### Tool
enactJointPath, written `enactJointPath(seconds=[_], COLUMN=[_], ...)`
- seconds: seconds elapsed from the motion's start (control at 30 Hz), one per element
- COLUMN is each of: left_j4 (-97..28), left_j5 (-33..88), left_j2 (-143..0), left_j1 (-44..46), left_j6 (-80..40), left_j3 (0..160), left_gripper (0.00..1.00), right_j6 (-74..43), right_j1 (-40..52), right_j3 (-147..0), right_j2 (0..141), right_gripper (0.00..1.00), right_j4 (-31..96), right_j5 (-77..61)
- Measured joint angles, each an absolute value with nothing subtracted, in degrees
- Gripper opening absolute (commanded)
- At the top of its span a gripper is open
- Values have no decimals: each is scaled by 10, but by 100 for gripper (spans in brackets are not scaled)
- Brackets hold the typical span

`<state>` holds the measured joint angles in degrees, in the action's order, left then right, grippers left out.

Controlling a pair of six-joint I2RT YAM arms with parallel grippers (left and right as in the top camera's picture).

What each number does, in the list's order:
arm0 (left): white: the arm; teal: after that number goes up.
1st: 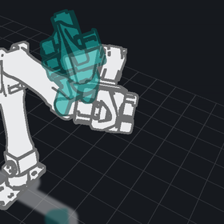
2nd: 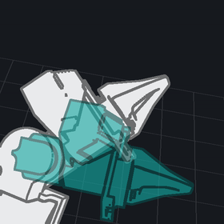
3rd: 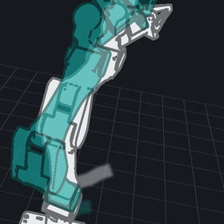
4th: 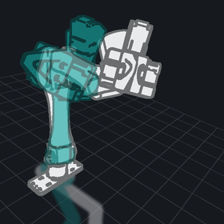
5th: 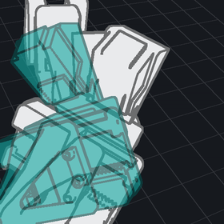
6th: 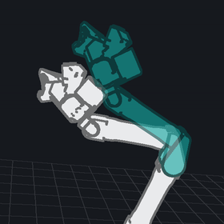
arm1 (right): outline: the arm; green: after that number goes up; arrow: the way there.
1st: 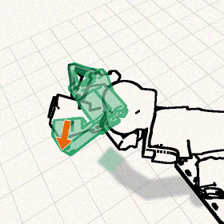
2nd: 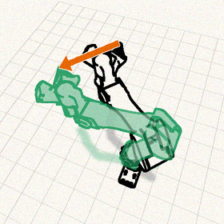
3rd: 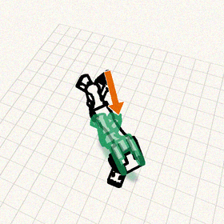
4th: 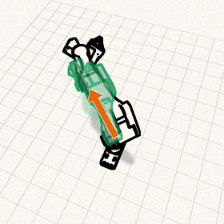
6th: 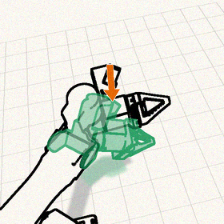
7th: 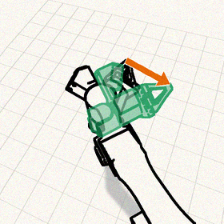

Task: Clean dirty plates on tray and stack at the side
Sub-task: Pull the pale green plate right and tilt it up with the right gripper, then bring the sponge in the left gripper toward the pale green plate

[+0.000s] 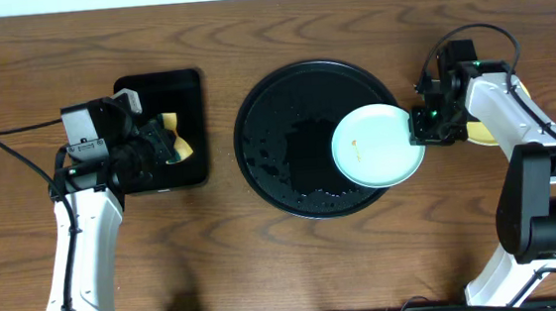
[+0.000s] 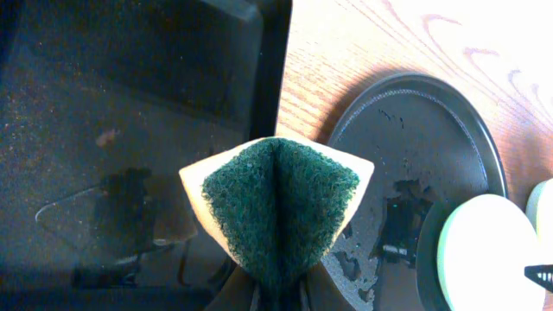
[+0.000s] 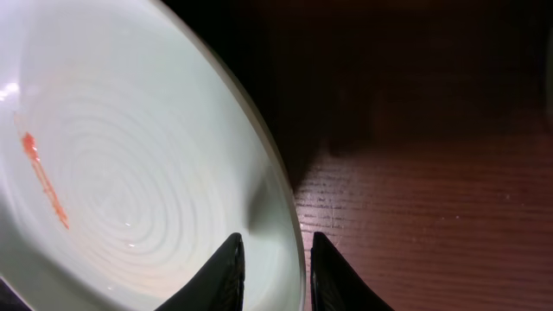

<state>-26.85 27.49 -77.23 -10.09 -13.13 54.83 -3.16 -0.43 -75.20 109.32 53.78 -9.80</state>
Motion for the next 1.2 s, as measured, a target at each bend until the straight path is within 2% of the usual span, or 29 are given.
enactJointPath(seconds=[0.13, 0.2, 0.23, 0.53, 0.73, 0.93, 1.2], left_j4=[-269, -269, -269, -265, -250, -233, -207], left_j5=[275, 275, 275, 275, 275, 275, 275], left_j2=[-772, -772, -772, -772, -772, -772, -772], left_j1=[-101, -101, -101, -101, -101, -101, -99], left_j6=[-131, -131, -131, -128, -108, -85, -10], left_j3=[548, 548, 548, 548, 548, 548, 548], left_gripper=[9, 9, 9, 8, 8, 8, 8], right_j6=[-32, -32, -30, -33, -45, -75, -150], right_j1=[-4, -4, -4, -4, 9, 95, 236], right_j3=[-745, -737, -731, -726, -726, -729, -726], right_j2=[1093, 1093, 1093, 1082, 1004, 897, 881], right_gripper=[20, 2, 1, 1, 1, 1, 1], right_j4=[535, 527, 524, 513, 500, 486, 461], right_j5=[-98, -97, -99, -111, -84, 37, 258])
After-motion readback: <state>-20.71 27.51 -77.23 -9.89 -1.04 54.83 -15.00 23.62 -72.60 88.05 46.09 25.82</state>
